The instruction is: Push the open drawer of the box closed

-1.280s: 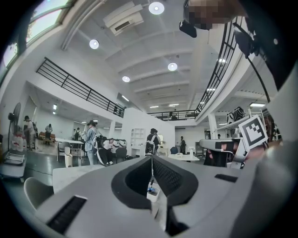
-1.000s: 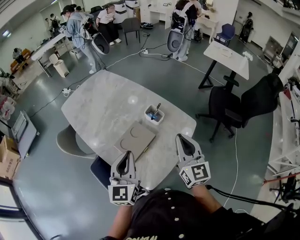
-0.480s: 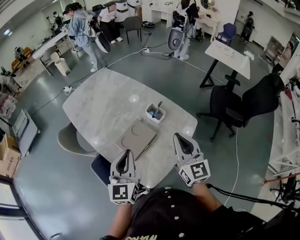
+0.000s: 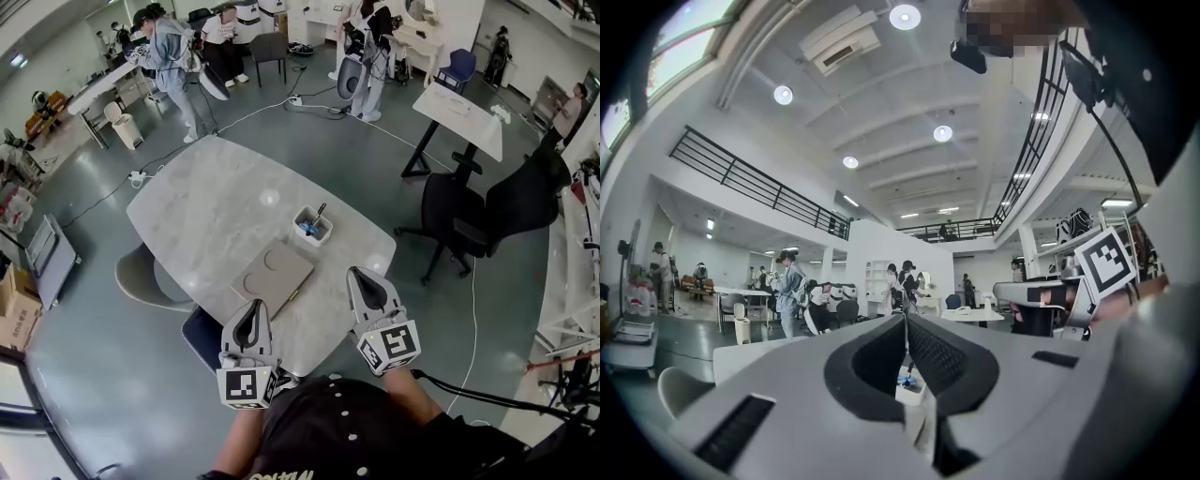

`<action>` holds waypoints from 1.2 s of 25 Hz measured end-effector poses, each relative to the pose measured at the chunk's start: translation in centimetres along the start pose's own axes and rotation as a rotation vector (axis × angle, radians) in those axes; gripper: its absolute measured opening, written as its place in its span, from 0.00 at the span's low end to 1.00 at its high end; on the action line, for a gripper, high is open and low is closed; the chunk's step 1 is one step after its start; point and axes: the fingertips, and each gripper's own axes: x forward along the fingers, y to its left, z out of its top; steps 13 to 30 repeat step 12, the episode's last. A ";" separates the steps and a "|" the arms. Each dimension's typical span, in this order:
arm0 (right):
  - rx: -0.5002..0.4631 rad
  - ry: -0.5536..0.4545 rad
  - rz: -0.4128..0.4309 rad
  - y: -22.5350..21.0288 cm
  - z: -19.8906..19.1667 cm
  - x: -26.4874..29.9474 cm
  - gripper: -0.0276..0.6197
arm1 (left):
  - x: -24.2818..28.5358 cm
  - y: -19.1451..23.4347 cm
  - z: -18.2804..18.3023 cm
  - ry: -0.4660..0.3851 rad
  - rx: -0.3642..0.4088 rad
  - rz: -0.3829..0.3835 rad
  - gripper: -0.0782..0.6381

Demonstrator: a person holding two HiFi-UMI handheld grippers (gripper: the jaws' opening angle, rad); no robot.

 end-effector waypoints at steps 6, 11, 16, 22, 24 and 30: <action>0.000 0.003 0.006 0.1 0.0 -0.1 0.04 | -0.1 0.1 -0.1 0.002 0.001 0.012 0.14; 0.001 0.002 0.005 0.0 0.0 -0.2 0.04 | -0.1 0.0 0.0 -0.002 0.003 0.012 0.14; 0.002 0.002 0.005 -0.1 -0.1 -0.2 0.04 | -0.1 0.0 0.1 -0.004 0.003 0.012 0.14; 0.002 0.002 0.005 -0.1 -0.1 -0.2 0.04 | -0.1 0.0 0.1 -0.004 0.003 0.012 0.14; 0.002 0.002 0.005 -0.1 -0.1 -0.2 0.04 | -0.1 0.0 0.1 -0.004 0.003 0.012 0.14; 0.002 0.002 0.005 -0.1 -0.1 -0.2 0.04 | -0.1 0.0 0.1 -0.004 0.003 0.012 0.14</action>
